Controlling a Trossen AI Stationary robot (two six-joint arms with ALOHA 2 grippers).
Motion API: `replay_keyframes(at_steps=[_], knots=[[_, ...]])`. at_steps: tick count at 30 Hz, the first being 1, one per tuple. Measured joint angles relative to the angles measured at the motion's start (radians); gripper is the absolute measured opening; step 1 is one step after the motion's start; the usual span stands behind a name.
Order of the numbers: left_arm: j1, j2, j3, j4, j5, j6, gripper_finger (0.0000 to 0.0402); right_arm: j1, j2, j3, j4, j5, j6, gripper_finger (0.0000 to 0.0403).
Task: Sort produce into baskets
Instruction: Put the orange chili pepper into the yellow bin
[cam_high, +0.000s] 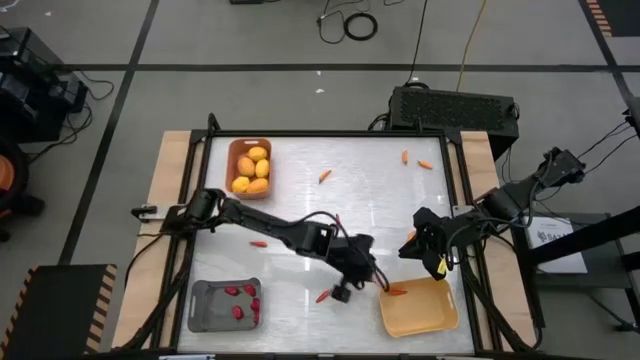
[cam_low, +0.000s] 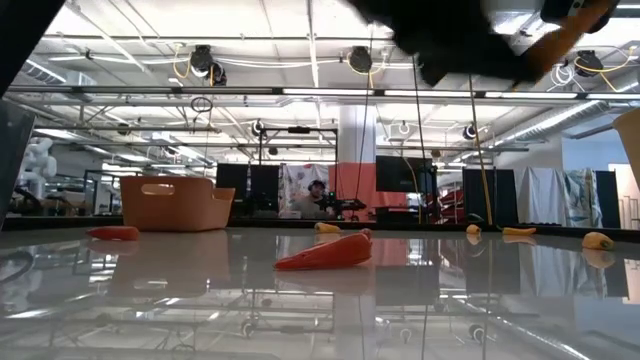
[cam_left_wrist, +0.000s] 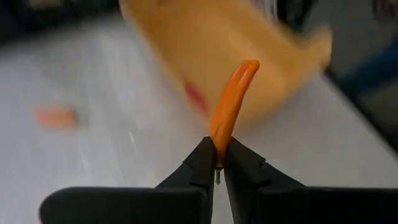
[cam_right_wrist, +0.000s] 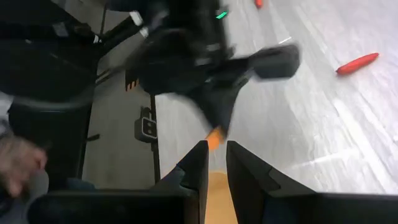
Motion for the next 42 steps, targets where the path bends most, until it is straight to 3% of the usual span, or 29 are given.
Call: replay_keyframes(at_steps=[6, 15, 23, 36, 42], knots=[[-0.026, 0.069, 0.002, 0.371, -0.023, 0.0, 0.0031, 0.029, 0.002, 0.0, 0.047, 0.008, 0.029, 0.005], [-0.032, 0.171, 0.0, 0.614, 0.047, -0.186, 0.0031, 0.042, 0.002, 0.0, 0.087, -0.001, -0.008, 0.005], [-0.032, 0.182, 0.0, 0.591, 0.049, -0.272, 0.0041, 0.041, 0.002, 0.0, 0.081, -0.002, -0.071, 0.005], [-0.021, 0.182, 0.0, 0.576, 0.057, -0.273, 0.0137, 0.041, 0.002, 0.0, 0.073, -0.002, -0.137, 0.005], [-0.014, 0.128, 0.0, 0.41, 0.061, -0.273, 0.0139, 0.041, 0.002, 0.0, 0.073, -0.003, -0.125, 0.005]])
